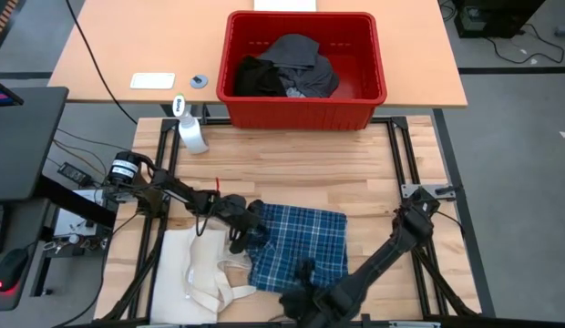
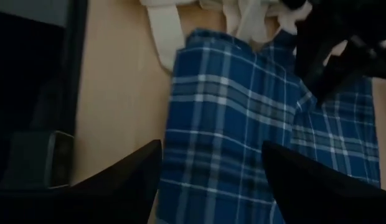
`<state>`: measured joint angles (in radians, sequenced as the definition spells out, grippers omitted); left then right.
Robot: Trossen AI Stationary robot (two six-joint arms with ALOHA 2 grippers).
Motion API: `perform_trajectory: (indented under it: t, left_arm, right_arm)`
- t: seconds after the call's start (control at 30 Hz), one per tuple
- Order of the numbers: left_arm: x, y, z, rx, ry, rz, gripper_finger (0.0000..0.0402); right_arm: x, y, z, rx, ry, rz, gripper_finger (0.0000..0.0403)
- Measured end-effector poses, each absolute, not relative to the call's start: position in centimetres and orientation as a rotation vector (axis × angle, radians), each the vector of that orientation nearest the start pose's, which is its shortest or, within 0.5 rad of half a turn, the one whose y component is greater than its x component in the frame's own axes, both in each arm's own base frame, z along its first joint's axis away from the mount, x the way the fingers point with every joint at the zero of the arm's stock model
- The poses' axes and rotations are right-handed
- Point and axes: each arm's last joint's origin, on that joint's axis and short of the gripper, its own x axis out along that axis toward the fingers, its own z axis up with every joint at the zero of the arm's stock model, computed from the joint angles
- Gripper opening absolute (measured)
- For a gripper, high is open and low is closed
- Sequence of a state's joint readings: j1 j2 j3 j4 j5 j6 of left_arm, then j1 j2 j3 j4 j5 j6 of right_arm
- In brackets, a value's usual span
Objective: Fold Laundry from Bin
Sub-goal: Fold the blue pants
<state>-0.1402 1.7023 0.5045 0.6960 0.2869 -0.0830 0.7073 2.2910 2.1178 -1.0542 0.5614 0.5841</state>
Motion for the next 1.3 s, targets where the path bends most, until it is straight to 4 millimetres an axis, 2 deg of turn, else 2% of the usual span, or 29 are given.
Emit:
perform_trajectory:
  t: [0.13,0.33,0.53,0.8,1.1,1.2,1.3]
  left_arm:
    - [28.0,-4.8,11.4,-0.124,0.511,-0.395,0.0180]
    - [28.0,-4.8,11.4,-0.128,0.512,-0.394,0.0180]
    - [28.0,-4.8,11.3,-0.135,0.522,-0.392,0.0180]
    - [27.9,-4.8,11.1,-0.138,0.547,-0.392,0.0180]
    - [27.8,-4.8,11.1,-0.138,0.553,-0.392,0.0180]
    - [27.8,-4.8,11.0,-0.139,0.560,-0.391,0.0180]
    - [27.8,-4.8,11.0,-0.144,0.561,-0.390,0.0180]
  right_arm:
    - [36.7,31.4,23.0,-0.235,0.882,-0.140,0.0279]
    - [36.6,32.3,18.5,-0.346,0.954,-0.151,0.0279]
    - [36.1,31.7,18.4,-0.339,0.966,-0.238,0.0277]
    - [35.3,32.0,16.4,-0.296,1.014,-0.218,0.0277]
    - [34.7,31.2,14.2,-0.300,1.090,-0.232,0.0275]
    - [34.9,30.9,14.1,-0.297,1.099,-0.241,0.0264]
    - [35.1,30.6,14.1,-0.273,1.123,-0.233,0.0228]
